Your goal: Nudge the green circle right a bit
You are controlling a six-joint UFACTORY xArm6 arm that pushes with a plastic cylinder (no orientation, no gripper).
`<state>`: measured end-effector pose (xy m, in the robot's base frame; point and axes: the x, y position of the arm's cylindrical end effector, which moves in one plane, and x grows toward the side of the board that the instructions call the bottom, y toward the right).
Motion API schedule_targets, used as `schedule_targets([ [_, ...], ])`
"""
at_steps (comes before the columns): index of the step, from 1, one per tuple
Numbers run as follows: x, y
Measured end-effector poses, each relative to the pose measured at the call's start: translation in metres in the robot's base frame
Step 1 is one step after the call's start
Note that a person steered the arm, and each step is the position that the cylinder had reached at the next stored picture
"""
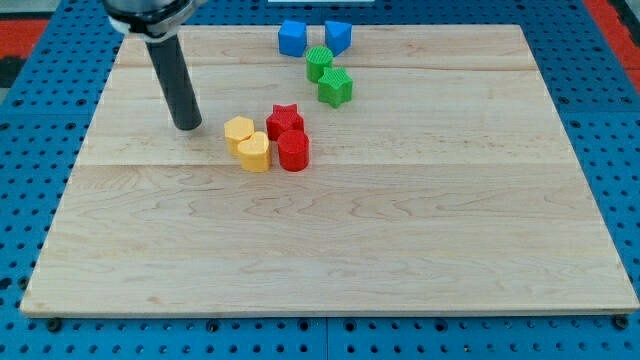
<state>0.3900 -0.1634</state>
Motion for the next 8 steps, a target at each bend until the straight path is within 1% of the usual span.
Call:
schedule_targets([
  [1,0.009,0.047],
  [2,0.010,0.052],
  [3,-0.004,0.029],
  [8,-0.062,0.026],
])
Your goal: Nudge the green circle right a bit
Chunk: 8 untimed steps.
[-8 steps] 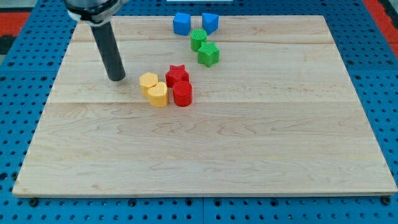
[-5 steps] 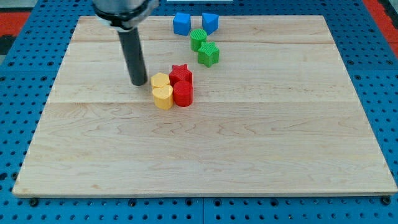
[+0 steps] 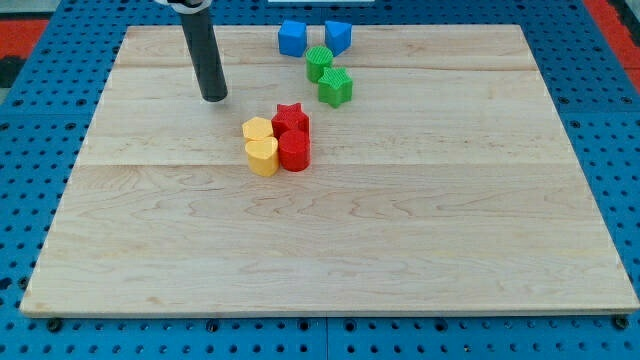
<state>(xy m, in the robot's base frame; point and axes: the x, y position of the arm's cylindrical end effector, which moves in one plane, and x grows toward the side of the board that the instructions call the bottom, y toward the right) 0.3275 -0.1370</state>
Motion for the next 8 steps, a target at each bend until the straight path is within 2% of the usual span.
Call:
schedule_targets([
  [4,-0.050,0.000],
  [8,-0.071,0.094],
])
